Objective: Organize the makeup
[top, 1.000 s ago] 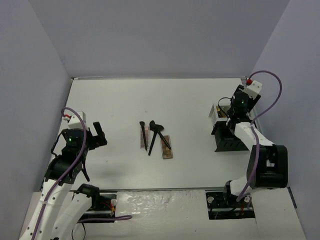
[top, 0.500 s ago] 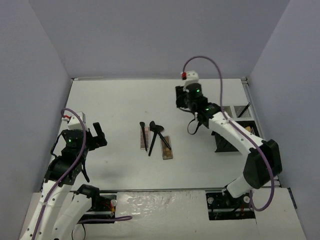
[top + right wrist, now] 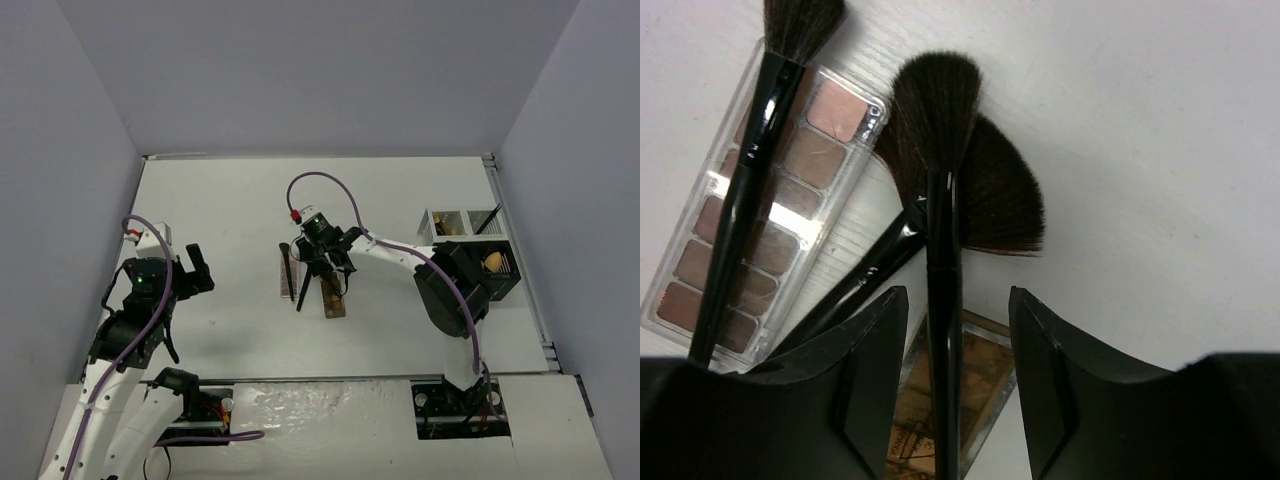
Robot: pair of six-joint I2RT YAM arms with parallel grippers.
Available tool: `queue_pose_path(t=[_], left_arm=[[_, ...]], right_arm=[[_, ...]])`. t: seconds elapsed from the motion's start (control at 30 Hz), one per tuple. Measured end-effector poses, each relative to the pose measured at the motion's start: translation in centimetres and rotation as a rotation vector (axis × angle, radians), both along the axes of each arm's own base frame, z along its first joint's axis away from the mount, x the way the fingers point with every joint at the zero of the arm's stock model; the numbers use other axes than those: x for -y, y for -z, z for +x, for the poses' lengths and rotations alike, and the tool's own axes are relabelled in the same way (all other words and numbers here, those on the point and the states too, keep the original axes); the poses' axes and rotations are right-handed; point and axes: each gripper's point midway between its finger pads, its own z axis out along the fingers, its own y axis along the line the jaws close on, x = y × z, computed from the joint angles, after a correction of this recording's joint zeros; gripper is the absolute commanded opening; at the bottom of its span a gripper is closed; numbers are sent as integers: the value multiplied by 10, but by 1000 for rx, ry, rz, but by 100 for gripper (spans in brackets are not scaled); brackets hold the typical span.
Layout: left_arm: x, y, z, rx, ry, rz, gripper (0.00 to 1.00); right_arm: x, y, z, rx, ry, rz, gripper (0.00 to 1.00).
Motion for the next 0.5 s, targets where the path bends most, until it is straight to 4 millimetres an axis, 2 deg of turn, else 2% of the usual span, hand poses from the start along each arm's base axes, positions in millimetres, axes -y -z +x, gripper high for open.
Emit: queue_pose_path(t=[0.3, 0.5], left_arm=[[0, 0, 0, 0, 0, 0, 97], [0, 0, 0, 0, 0, 0, 97]], right_arm=[[-16, 3, 3, -1, -14, 4, 36], [-18, 11, 4, -7, -8, -7, 30]])
